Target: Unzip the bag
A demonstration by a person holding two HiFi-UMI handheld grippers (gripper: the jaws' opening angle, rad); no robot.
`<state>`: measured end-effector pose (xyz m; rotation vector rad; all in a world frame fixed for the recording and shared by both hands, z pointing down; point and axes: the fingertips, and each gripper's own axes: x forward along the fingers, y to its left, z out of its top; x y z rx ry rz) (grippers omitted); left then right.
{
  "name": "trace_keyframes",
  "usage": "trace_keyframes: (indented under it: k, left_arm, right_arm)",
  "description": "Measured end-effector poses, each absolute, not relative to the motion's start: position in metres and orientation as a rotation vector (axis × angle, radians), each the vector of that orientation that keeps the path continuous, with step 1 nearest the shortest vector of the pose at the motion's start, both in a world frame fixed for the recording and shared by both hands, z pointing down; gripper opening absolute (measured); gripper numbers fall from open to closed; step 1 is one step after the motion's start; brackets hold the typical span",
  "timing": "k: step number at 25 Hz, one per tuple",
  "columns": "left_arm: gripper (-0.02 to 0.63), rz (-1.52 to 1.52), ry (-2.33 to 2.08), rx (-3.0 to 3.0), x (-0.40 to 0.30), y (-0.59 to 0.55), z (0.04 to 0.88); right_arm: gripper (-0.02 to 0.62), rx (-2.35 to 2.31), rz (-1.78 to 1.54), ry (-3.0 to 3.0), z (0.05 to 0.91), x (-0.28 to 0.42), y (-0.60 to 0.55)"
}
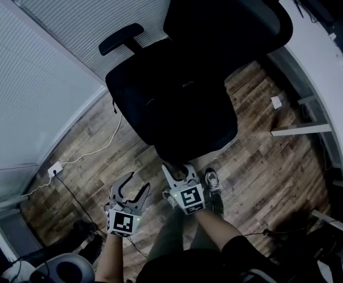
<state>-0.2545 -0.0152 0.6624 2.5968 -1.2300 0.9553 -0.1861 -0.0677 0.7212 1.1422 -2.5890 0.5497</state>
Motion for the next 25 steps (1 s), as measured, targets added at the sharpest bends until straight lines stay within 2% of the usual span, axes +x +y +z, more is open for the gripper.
trace_keyframes:
  k: [1,3,12,25]
  left_arm:
    - [0.233,0.959,-1.216,2.596,-0.254,-0.014,0.665]
    - [0.233,0.968,-1.195,2.599,-0.253,-0.014,0.669]
    - [0.234,1.051,-1.161,2.711,-0.219,-0.042,0.673]
    - [0.256,1.362,-0.923,2.976,-0.185,-0.074,0.689]
  right_arm:
    - [0.107,1.157,0.552,-2.582,0.722,-0.183,-0.068]
    - [0.058,1.162,0.559,-2.575,0.721,-0.177,-0.069]
    - [0.049,0.924,0.622,-2.612,0.707,-0.165,-0.054]
    - [0.048,0.599,0.745,-2.648,0.688,-0.165,-0.052]
